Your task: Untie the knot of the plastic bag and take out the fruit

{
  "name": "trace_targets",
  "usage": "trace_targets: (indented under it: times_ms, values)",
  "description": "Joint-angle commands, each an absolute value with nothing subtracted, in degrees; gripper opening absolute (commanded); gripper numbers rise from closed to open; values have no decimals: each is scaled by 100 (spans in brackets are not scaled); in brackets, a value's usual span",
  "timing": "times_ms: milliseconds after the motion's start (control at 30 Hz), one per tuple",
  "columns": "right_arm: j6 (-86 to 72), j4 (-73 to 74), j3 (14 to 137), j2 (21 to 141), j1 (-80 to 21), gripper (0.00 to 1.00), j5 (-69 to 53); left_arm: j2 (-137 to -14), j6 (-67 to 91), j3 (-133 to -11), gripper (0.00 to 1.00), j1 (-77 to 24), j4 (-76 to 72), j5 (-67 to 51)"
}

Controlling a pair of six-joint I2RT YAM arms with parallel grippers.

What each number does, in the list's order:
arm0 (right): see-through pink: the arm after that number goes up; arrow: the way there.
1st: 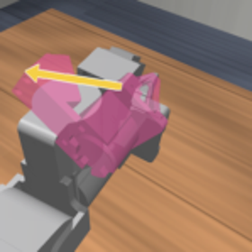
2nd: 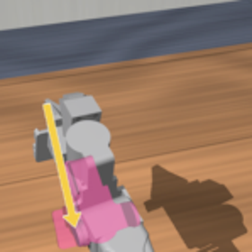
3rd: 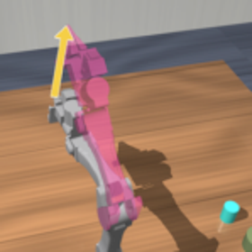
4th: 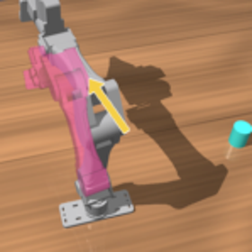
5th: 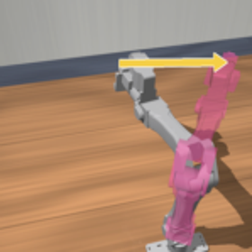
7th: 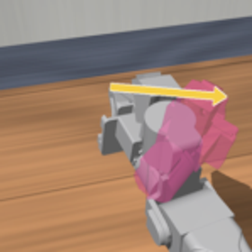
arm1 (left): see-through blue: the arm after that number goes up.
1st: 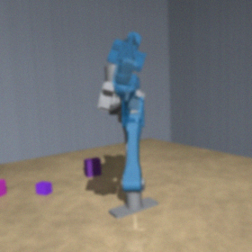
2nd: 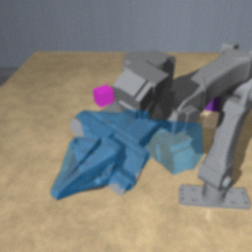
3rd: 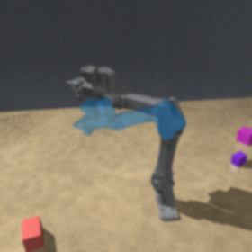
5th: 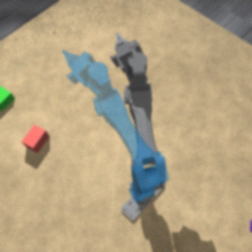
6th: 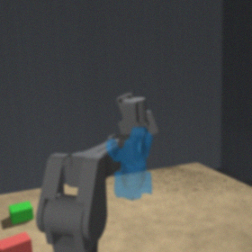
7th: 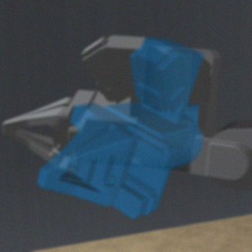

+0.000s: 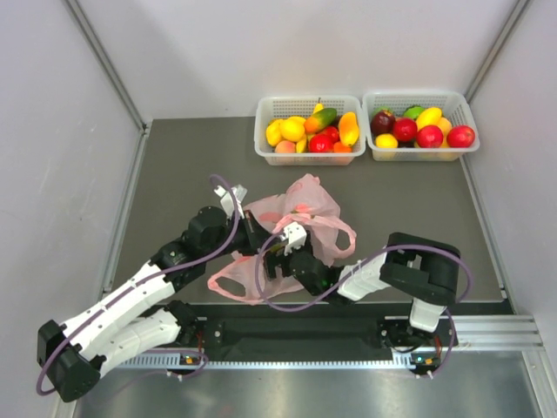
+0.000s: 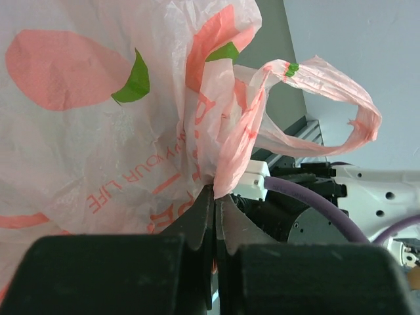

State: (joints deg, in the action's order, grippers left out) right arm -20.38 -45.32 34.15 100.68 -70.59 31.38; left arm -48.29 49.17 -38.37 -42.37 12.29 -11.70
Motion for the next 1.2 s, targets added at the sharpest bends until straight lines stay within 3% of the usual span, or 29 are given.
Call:
trace_targets:
  times_ms: [0, 600, 967, 1067, 1167]
  values:
    - [-1206, -6290, 3279, 10177, -7128, 100, 3050, -4913, 4896, -4060, 0, -4272, 852, -1362]
    - [-141, -8303, 3366, 11152, -7189, 100, 2566, -5264, 5001, -4605, 0, -4263, 1028, -1153]
    - [-167, -8789, 3796, 12067, -7216, 100, 2601, -5150, 5317, -4122, 0, -4263, 721, -747]
    - [-141, -8772, 3832, 12103, -7207, 90, 2514, -5150, 5326, -4148, 0, -4271, 703, -799]
    - [-184, -8771, 3771, 12033, -7198, 69, 2338, -5124, 5309, -4157, 0, -4271, 729, -774]
